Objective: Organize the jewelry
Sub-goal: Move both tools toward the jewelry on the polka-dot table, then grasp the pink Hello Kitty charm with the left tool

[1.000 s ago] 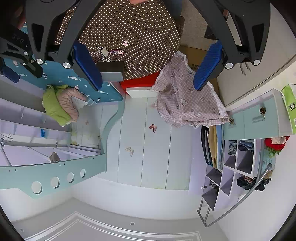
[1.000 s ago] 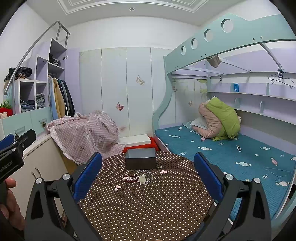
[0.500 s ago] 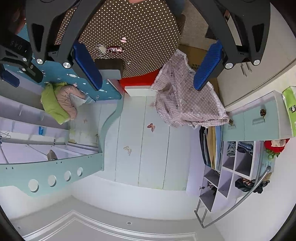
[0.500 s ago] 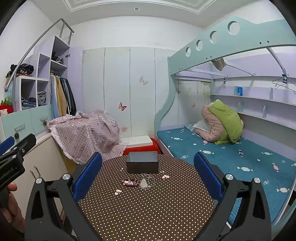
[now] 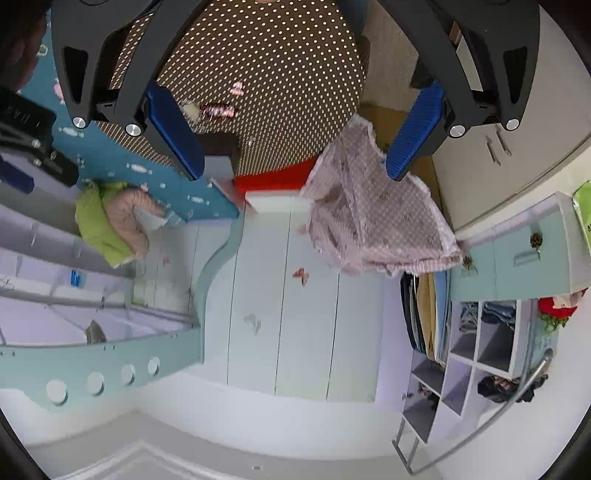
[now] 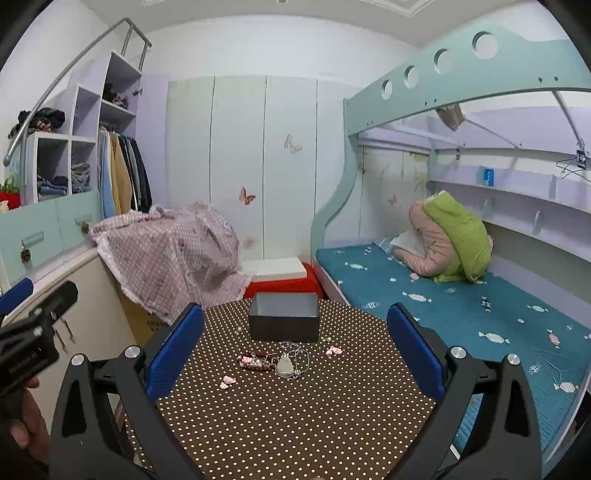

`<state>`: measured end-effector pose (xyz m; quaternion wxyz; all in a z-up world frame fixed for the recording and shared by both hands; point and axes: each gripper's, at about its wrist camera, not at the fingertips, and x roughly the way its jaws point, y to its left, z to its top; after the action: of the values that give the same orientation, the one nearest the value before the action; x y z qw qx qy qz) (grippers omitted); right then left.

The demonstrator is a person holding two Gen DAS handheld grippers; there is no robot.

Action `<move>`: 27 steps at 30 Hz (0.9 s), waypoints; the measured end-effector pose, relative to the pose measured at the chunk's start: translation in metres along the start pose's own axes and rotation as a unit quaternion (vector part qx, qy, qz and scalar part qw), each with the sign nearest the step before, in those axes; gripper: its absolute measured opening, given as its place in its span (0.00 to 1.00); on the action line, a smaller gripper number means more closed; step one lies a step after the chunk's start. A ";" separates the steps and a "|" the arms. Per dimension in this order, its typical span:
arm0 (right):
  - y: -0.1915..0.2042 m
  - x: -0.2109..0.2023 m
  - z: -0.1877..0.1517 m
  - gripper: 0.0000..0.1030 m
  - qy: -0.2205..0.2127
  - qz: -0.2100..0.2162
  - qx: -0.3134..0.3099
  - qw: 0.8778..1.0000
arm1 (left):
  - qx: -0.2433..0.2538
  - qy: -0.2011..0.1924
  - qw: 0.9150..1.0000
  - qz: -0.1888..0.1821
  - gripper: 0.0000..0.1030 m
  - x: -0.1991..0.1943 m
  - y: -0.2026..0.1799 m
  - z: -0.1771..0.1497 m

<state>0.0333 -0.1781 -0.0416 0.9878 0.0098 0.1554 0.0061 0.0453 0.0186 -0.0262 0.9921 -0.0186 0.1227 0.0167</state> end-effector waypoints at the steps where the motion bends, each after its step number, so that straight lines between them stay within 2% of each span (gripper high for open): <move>1: -0.001 0.007 -0.001 0.93 0.006 0.002 0.001 1.000 | 0.003 0.013 1.000 0.001 0.95 0.010 0.000 -0.005; 8: -0.009 0.050 -0.014 0.93 0.057 0.002 0.009 0.998 | 0.013 0.083 0.996 0.006 0.95 0.067 -0.004 -0.036; 14: -0.022 0.088 -0.035 0.93 0.122 0.003 0.021 0.992 | 0.028 0.145 0.989 0.010 0.95 0.114 -0.009 -0.064; 20: -0.041 0.130 -0.069 0.93 0.208 0.003 0.033 0.977 | 0.053 0.230 0.972 0.000 0.95 0.169 -0.025 -0.105; 27: -0.063 0.167 -0.089 0.93 0.270 0.006 0.049 0.962 | 0.069 0.305 0.949 -0.028 0.95 0.227 -0.053 -0.133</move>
<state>0.1656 -0.2372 -0.1789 0.9074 0.0571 0.4164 0.0067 0.2348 -0.0337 -0.2092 0.9063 0.0425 0.4198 -0.0259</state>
